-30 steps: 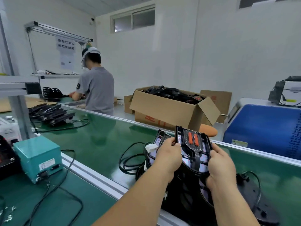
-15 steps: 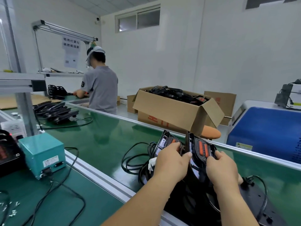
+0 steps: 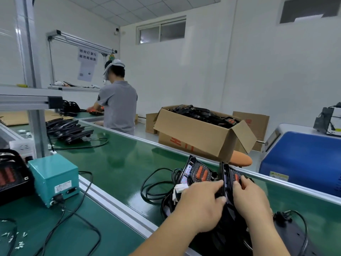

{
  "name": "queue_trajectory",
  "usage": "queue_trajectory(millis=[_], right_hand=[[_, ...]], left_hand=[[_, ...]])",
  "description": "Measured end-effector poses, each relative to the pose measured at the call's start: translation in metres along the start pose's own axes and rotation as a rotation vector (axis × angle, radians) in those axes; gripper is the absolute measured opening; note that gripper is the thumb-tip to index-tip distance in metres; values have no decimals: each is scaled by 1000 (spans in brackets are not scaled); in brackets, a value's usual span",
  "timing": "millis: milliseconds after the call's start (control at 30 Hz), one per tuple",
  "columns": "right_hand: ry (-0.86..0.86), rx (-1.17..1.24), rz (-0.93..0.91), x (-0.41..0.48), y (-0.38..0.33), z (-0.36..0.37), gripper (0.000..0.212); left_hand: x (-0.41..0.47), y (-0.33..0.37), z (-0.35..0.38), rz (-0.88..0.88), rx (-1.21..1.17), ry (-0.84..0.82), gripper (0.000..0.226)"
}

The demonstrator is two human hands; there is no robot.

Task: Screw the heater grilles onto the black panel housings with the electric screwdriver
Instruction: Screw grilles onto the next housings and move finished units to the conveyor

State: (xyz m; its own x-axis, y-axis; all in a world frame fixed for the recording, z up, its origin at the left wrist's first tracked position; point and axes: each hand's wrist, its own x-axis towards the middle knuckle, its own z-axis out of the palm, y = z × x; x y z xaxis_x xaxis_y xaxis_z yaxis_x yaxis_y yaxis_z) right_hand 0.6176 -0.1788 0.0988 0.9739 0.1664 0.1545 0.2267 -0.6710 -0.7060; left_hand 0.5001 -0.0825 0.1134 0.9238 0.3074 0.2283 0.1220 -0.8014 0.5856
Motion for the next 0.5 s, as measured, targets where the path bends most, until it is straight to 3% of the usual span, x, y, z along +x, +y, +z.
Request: queue_trajectory(millis=[100, 233, 500], right_hand=[[28, -41, 34, 4, 0, 1, 40], [32, -132, 48, 8, -4, 10, 45], [37, -188, 22, 14, -2, 7, 48]], left_hand=[[5, 7, 17, 46, 273, -110, 55], [12, -1, 31, 44, 438, -133, 59], [15, -2, 36, 61, 454, -75, 59]])
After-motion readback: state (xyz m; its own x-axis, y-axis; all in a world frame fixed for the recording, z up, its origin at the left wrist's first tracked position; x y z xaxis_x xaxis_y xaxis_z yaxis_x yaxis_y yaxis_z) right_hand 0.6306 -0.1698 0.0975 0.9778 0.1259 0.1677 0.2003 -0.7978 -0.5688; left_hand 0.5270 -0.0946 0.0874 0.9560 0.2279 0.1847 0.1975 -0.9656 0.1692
